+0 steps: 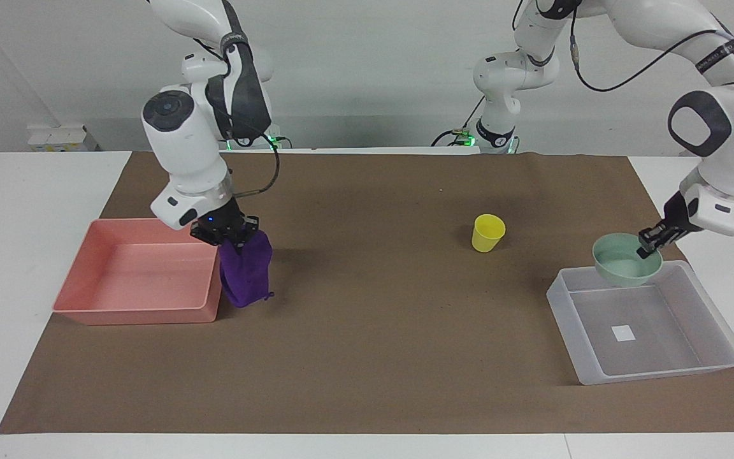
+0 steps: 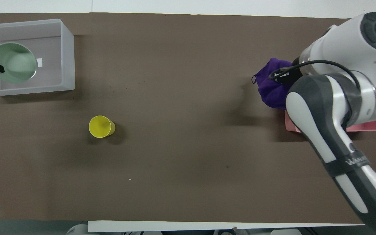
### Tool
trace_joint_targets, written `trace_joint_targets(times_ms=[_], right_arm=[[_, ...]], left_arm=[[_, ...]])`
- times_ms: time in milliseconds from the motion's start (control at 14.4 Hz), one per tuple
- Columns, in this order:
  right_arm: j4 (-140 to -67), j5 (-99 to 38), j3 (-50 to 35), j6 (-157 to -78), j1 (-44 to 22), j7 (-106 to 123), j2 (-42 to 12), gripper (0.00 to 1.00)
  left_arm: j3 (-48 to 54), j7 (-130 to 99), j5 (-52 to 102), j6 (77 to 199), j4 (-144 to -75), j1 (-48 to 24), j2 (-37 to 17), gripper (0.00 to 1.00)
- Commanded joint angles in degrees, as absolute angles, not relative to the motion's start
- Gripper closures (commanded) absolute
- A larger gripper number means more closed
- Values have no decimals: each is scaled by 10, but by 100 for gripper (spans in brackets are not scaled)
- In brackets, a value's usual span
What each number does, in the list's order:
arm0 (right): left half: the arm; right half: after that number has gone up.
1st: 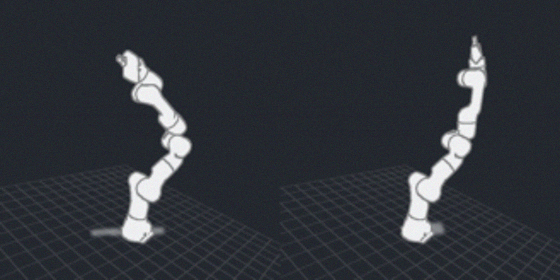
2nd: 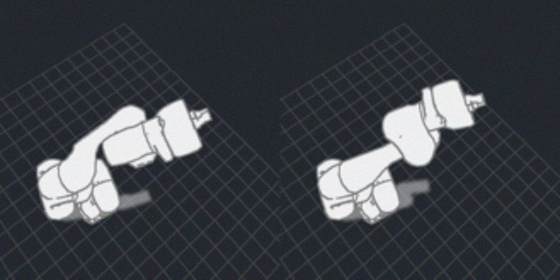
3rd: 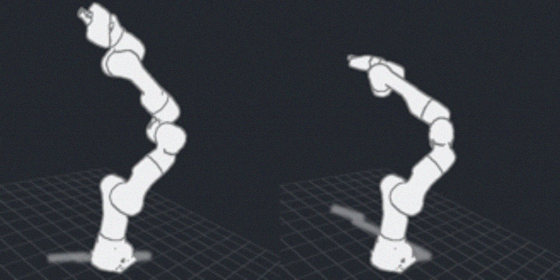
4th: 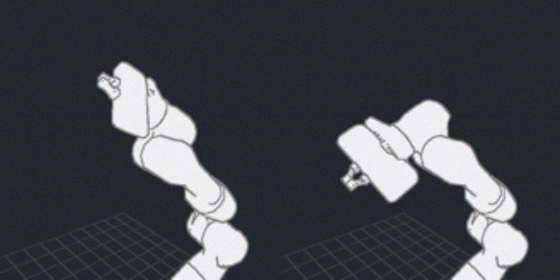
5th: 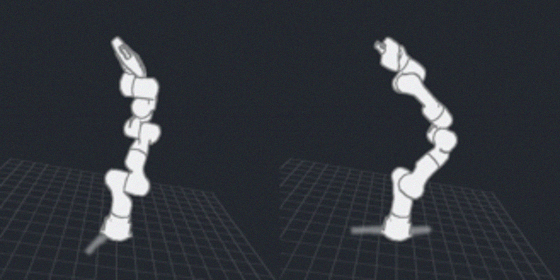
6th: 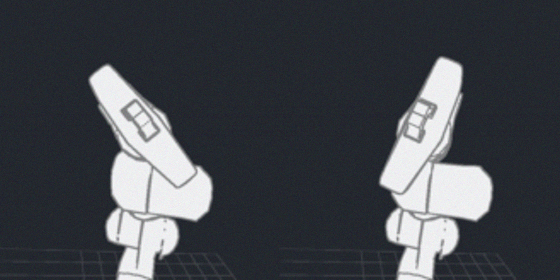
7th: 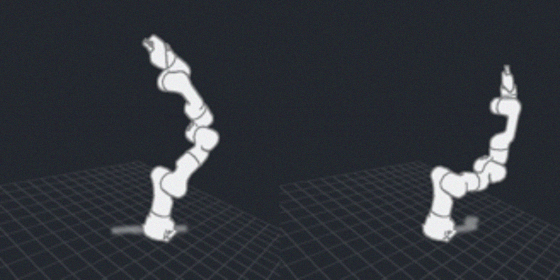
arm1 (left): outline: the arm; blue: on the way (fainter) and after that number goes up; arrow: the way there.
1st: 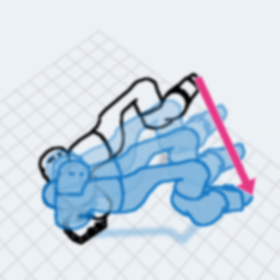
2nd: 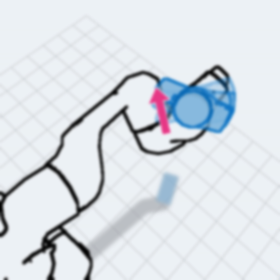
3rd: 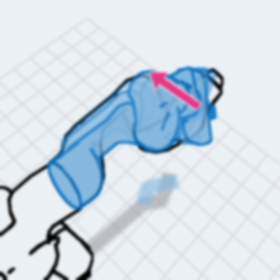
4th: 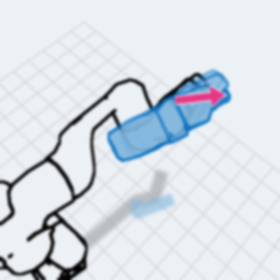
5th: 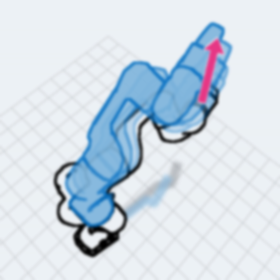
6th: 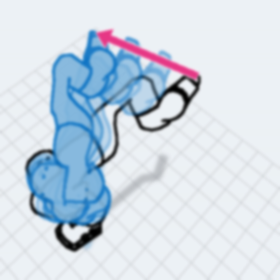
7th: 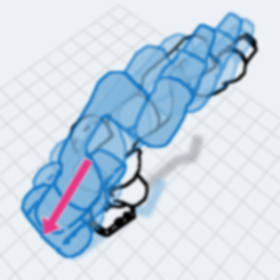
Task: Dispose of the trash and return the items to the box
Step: 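Lift the green bowl into the clear bin while the right gripper lifts the cloth, then release the bowl with the left gripper while the right gripper drops the cloth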
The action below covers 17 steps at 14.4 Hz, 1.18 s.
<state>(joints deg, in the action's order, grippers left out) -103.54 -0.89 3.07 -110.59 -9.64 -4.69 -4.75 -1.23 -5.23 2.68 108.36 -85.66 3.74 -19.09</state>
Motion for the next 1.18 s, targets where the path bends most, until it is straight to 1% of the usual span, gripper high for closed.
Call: trace_joint_targets(times_ms=[0, 69, 208, 347, 485, 554, 624, 693, 762, 832, 901, 970, 1040, 1109], right_arm=[[-1039, -10, 29, -1068, -41, 15, -12, 100], [-1039, -10, 30, -1053, -13, 51, -3, 100], [-1044, -10, 29, -1040, 45, 123, 1, 100], [-1058, -10, 30, -1041, 80, 150, 8, 100], [-1095, -10, 30, -1049, 107, 157, 17, 100], [-1112, -10, 30, -1062, 113, 165, 16, 100], [-1137, -8, 30, -1085, 113, 176, 16, 99], [-1163, -5, 30, -1105, 113, 183, 13, 99], [-1185, -4, 30, -1127, 115, 188, 5, 97], [-1198, -3, 30, -1150, 120, 194, -4, 92], [-1198, -2, 30, -1157, 124, 199, -11, 87], [-1199, -1, 30, -1158, 120, 202, -11, 83], [-1198, -1, 30, -1158, 118, 202, -12, 72], [-1194, -1, 30, -1155, 116, 202, -13, 42]], left_arm=[[-15, -48, 23, 1115, -778, 47, -275, 100], [-15, -49, 25, 1137, -786, 54, -286, 100], [-15, -52, 38, 1126, -801, 61, -313, 100], [-16, -52, 64, 1128, -817, 69, -329, 100], [-16, -52, 63, 1130, -823, 68, -336, 100], [-17, -52, 63, 1135, -831, 63, -335, 91], [-17, -52, 62, 1148, -834, 60, -336, 34], [-17, -52, 60, 1158, -838, 58, -335, 2], [-16, -54, 59, 1157, -834, 57, -335, 0], [-16, -51, 41, 1153, -832, 42, -329, 0], [-16, -54, 4, 1152, -831, 15, -313, 0], [-16, -56, -10, 1144, -834, -4, -285, 0], [-15, -58, -9, 1117, -833, -10, -259, 0], [-11, -59, -9, 1076, -833, -14, -224, 0]])
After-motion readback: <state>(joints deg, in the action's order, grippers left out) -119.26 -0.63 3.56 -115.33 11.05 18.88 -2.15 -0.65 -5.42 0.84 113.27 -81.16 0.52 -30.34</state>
